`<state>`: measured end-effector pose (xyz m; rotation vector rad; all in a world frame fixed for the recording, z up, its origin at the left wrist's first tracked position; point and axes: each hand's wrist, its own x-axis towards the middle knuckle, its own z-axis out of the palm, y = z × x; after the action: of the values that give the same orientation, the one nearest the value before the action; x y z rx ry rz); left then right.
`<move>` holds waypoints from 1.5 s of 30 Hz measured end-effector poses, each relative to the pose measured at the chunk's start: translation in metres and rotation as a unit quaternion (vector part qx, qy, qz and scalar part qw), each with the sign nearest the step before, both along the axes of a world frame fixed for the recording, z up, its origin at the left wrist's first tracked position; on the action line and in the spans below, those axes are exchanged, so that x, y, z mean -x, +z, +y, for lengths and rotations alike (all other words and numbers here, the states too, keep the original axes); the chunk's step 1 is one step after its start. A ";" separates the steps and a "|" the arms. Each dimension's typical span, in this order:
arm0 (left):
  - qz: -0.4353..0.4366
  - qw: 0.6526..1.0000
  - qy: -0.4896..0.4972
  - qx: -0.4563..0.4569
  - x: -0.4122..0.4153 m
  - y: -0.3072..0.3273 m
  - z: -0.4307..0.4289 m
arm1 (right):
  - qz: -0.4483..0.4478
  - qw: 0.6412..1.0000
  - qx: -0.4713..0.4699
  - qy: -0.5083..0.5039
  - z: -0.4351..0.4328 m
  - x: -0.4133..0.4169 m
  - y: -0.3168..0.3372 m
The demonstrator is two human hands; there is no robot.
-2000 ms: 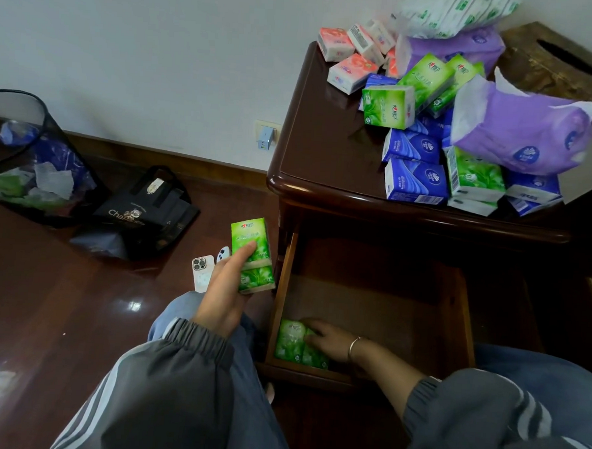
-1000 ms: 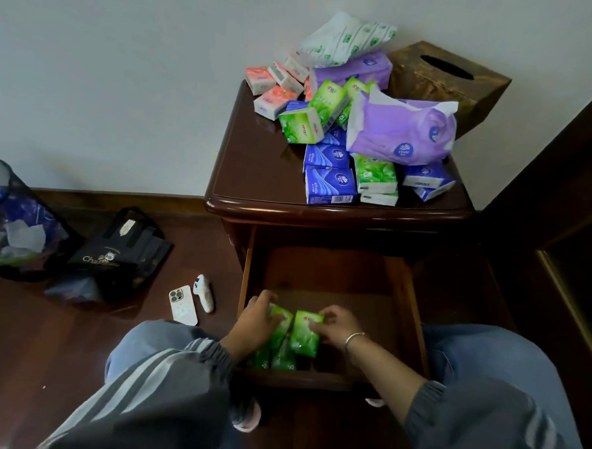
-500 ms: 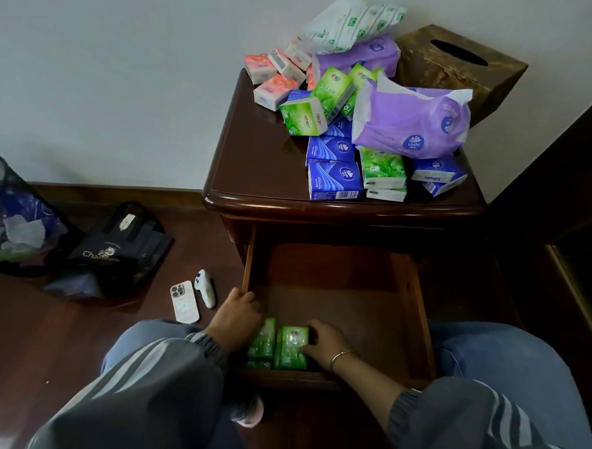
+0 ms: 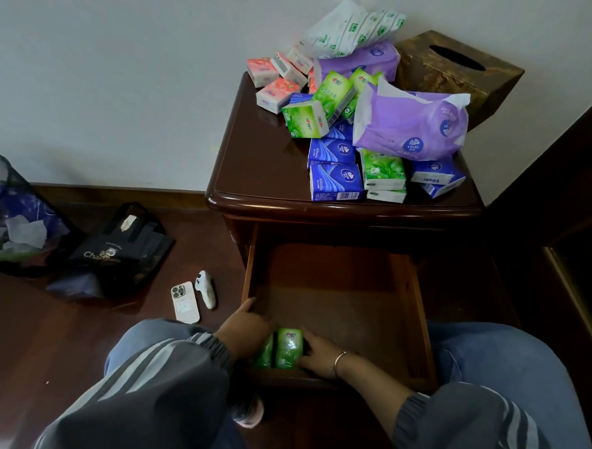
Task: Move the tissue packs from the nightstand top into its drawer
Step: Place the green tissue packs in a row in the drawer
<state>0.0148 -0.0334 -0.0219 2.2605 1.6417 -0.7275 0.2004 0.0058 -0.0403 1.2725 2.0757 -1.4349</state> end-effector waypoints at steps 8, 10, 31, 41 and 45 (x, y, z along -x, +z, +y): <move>-0.078 0.994 0.069 -0.019 -0.004 0.010 -0.002 | 0.010 0.998 0.000 -0.069 -0.002 -0.002 0.012; -0.154 0.978 0.128 -0.050 -0.002 0.025 0.004 | 0.030 0.995 -0.030 -0.094 0.002 -0.005 0.024; -0.266 0.831 0.241 -0.424 0.025 0.202 0.130 | 0.056 0.763 -0.642 -0.049 0.134 -0.052 0.211; -0.286 0.837 0.275 -0.377 0.021 0.200 0.187 | 0.018 0.762 -0.646 -0.036 0.156 -0.048 0.175; -0.278 0.856 0.248 -0.358 0.025 0.201 0.210 | 0.060 0.738 -0.670 -0.056 0.161 -0.048 0.164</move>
<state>-0.0103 0.1763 0.1792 1.9499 2.2234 0.7167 0.2486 0.1667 0.1238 1.6774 3.2333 0.3042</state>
